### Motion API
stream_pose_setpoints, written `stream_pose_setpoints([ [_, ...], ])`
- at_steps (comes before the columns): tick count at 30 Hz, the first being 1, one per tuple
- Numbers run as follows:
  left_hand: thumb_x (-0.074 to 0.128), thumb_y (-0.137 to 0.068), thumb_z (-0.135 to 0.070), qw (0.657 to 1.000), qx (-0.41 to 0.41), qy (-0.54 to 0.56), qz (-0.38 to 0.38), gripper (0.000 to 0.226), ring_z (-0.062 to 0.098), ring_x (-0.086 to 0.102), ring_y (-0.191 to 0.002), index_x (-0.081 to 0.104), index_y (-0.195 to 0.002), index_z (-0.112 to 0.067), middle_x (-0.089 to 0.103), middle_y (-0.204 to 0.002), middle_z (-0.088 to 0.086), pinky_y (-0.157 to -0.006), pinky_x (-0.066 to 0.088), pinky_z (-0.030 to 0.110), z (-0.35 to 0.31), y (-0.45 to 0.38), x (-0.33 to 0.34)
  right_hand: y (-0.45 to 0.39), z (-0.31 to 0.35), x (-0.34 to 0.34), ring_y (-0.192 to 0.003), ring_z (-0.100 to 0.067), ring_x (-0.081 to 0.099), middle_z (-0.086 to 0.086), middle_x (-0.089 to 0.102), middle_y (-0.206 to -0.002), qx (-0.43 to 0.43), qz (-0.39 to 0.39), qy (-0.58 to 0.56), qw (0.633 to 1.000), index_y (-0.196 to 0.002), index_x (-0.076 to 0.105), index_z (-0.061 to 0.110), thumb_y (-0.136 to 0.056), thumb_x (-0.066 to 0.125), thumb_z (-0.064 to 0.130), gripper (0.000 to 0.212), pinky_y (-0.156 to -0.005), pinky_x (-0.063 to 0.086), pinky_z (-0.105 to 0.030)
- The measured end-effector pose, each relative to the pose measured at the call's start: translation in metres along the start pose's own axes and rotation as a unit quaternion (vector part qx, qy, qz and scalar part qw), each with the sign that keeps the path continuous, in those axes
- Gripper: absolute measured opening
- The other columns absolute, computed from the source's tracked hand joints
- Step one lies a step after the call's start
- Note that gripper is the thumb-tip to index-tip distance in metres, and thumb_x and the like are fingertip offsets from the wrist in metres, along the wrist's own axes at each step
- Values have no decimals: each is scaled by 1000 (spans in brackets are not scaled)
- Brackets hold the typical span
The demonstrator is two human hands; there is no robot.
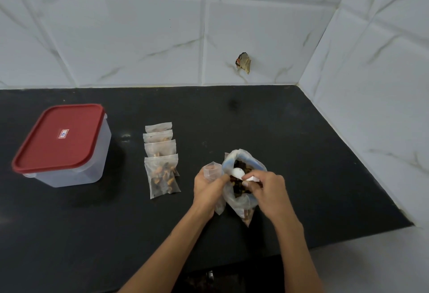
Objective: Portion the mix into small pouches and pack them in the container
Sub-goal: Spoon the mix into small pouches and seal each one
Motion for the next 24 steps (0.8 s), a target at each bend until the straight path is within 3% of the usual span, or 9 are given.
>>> stream_pose_setpoints([
  [3, 67, -77, -1, 1000, 2, 7, 4, 42, 21, 67, -96, 58, -117, -10, 68, -100, 9, -81, 57, 35, 1, -1, 0, 3, 1, -9, -91, -6, 61, 2, 64, -101, 2, 20, -9, 1000, -101, 71, 25, -89, 65, 15, 17, -66, 43, -11],
  [6, 69, -76, -3, 1000, -2, 12, 3, 47, 21, 67, -100, 57, -121, -11, 68, -106, 10, -88, 56, 40, 2, 1, 0, 0, 4, -21, -88, -6, 60, 3, 63, -98, 7, -16, -16, 1000, -100, 71, 24, -90, 63, 14, 17, -66, 42, -11],
  [9, 75, -73, -6, 1000, -4, 11, -8, 43, 20, 68, -95, 59, -112, -13, 69, -100, 8, -86, 56, 39, 3, 3, -2, -1, 10, -17, -88, -8, 58, 4, 59, -94, 9, -48, 24, 999, -106, 69, 19, -92, 60, 15, 17, -71, 45, -15],
  [12, 81, -67, -7, 1000, -17, 16, -11, 44, 22, 69, -92, 61, -106, -13, 71, -98, 10, -83, 58, 41, 6, 7, -3, 4, 10, -8, -90, -10, 61, 5, 63, -92, 11, -34, 11, 999, -101, 70, 21, -92, 61, 19, 13, -76, 51, -22],
  [15, 80, -68, -4, 999, -29, 17, -21, 45, 20, 68, -92, 60, -107, -13, 69, -98, 8, -71, 56, 32, 6, 10, -4, 5, 11, -16, -77, -6, 62, 4, 65, -83, 13, -67, 4, 998, -95, 68, 18, -92, 61, 21, 8, -66, 49, -18],
  [20, 73, -75, -3, 999, -52, 11, -5, 40, 18, 66, -91, 58, -111, -13, 67, -102, 8, -55, 52, 23, 5, 12, 0, 5, 21, -22, -60, -3, 52, 7, 55, -70, 20, -119, 118, 986, -88, 60, 16, -94, 54, 21, 9, -49, 34, -13],
  [24, 67, -77, 0, 999, -42, 5, 7, 40, 19, 66, -93, 58, -114, -10, 67, -103, 10, -63, 54, 26, 6, 12, -2, 4, 20, -23, -56, -3, 49, 5, 54, -66, 54, -102, 124, 986, -79, 57, 15, -93, 55, 19, 15, -46, 29, -14],
])
Point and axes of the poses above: each hand's wrist, its own y-axis away from the middle knuckle, its own x-axis out of the palm, z = x × y, the point moved 5 cm from there along -y, towards the middle knuckle
